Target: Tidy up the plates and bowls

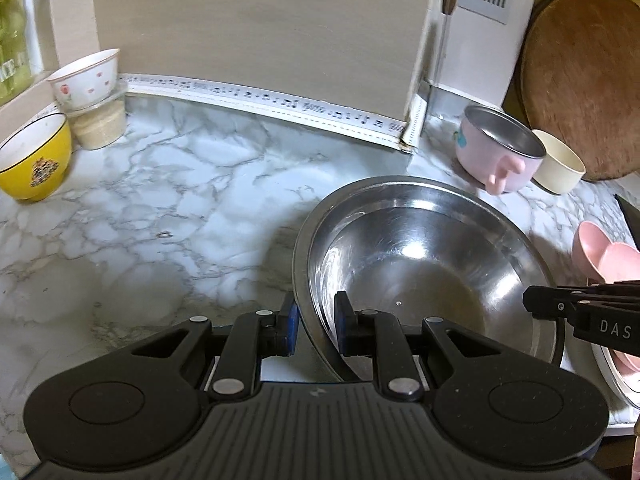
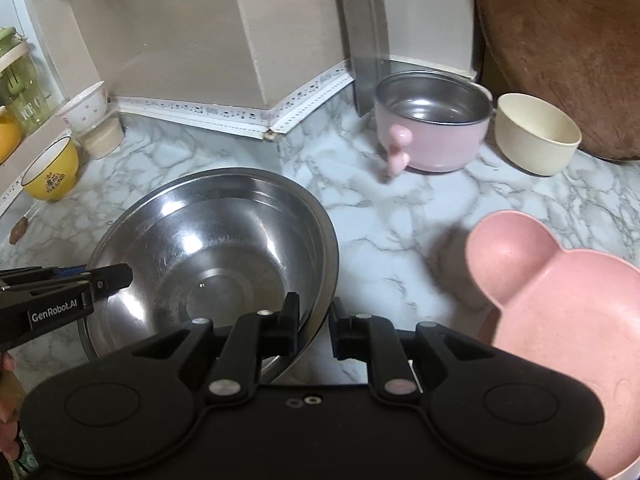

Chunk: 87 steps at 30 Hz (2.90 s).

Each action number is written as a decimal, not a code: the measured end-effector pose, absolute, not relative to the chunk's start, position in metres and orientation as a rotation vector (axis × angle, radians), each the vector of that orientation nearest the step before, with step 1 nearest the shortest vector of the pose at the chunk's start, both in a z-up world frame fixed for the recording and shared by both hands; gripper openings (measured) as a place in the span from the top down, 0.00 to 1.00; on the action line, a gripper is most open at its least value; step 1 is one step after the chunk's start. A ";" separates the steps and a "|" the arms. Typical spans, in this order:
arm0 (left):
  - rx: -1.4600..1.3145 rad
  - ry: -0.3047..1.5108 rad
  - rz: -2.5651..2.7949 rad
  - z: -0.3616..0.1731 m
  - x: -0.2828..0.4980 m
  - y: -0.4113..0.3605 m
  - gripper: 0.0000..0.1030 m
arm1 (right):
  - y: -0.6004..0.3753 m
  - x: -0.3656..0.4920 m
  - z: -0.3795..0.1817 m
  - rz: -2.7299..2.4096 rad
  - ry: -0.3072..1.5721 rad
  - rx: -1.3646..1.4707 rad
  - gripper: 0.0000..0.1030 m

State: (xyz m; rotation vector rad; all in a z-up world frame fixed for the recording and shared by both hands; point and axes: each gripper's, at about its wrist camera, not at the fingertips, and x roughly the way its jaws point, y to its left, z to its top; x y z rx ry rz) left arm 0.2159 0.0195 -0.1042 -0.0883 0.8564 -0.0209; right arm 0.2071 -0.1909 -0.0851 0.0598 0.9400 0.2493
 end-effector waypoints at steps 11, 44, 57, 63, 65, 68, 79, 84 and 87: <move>-0.072 0.881 -0.052 -0.117 0.231 -0.003 0.83 | -0.213 0.206 -0.088 0.202 0.933 0.060 0.84; -0.023 0.827 -0.103 -0.089 0.215 -0.001 0.81 | -0.215 0.192 -0.061 0.202 0.873 -0.010 0.53; -0.021 0.706 -0.161 -0.044 0.194 -0.025 0.23 | -0.227 0.175 -0.030 0.254 0.793 -0.021 0.37; -0.025 0.697 -0.169 -0.031 0.203 -0.042 0.21 | -0.241 0.173 -0.012 0.255 0.750 -0.023 0.18; -0.019 0.696 -0.171 -0.026 0.209 -0.048 0.19 | -0.247 0.176 -0.007 0.245 0.744 -0.021 0.12; -0.012 0.694 -0.190 -0.019 0.220 -0.058 0.15 | -0.257 0.183 0.001 0.226 0.730 -0.014 0.06; 0.043 0.734 -0.233 -0.003 0.291 -0.091 0.15 | -0.296 0.237 0.022 0.104 0.749 0.090 0.04; -0.012 0.769 -0.272 -0.005 0.329 -0.098 0.15 | -0.316 0.272 0.023 0.038 0.781 0.159 0.04; -0.010 0.780 -0.275 -0.008 0.349 -0.107 0.15 | -0.325 0.291 0.017 0.010 0.808 0.196 0.05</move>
